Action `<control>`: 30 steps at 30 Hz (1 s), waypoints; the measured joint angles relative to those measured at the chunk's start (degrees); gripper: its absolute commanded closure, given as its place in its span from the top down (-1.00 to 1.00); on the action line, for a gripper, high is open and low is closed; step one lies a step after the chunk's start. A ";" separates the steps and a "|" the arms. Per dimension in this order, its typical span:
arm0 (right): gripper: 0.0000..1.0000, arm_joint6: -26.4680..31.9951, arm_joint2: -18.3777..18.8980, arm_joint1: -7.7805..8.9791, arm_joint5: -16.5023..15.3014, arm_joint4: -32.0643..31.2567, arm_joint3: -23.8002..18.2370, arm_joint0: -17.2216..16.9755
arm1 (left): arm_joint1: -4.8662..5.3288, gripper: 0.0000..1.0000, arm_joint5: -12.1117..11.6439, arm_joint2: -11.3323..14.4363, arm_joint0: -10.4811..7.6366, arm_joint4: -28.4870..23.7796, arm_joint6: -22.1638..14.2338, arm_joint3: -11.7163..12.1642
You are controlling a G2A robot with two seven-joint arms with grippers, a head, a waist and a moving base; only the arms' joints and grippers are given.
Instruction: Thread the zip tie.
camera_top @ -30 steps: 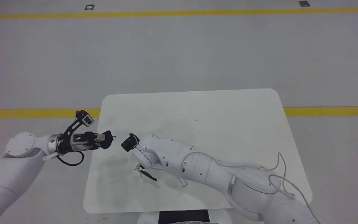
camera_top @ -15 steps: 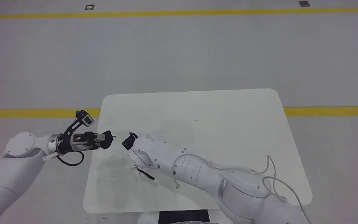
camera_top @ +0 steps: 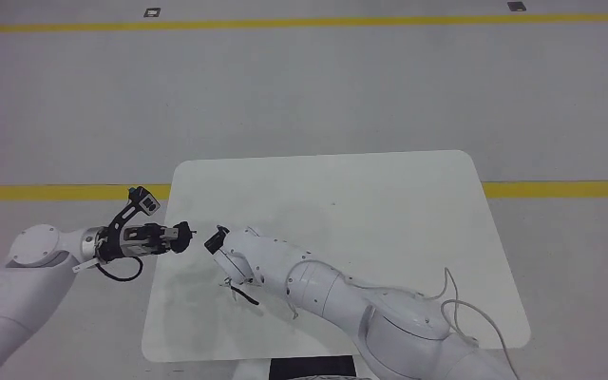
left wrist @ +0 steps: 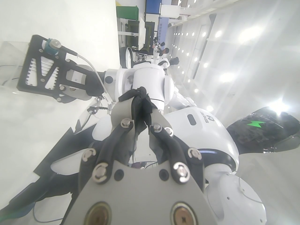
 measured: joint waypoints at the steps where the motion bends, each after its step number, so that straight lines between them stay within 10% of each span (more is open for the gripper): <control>1: -0.46 -0.02 0.05 -0.03 -0.37 0.27 0.27 0.04 | 0.00 -1.00 0.00 0.00 0.00 0.00 0.00 0.00; 19: -0.46 -1.27 -0.55 -0.64 -7.46 3.52 4.56 1.73 | 0.00 -1.00 0.00 0.00 0.00 0.00 0.00 0.00; 30: -1.00 -2.02 -2.04 -0.87 -8.67 5.25 6.04 2.36 | 0.00 -1.00 0.00 0.00 0.00 0.00 0.00 0.00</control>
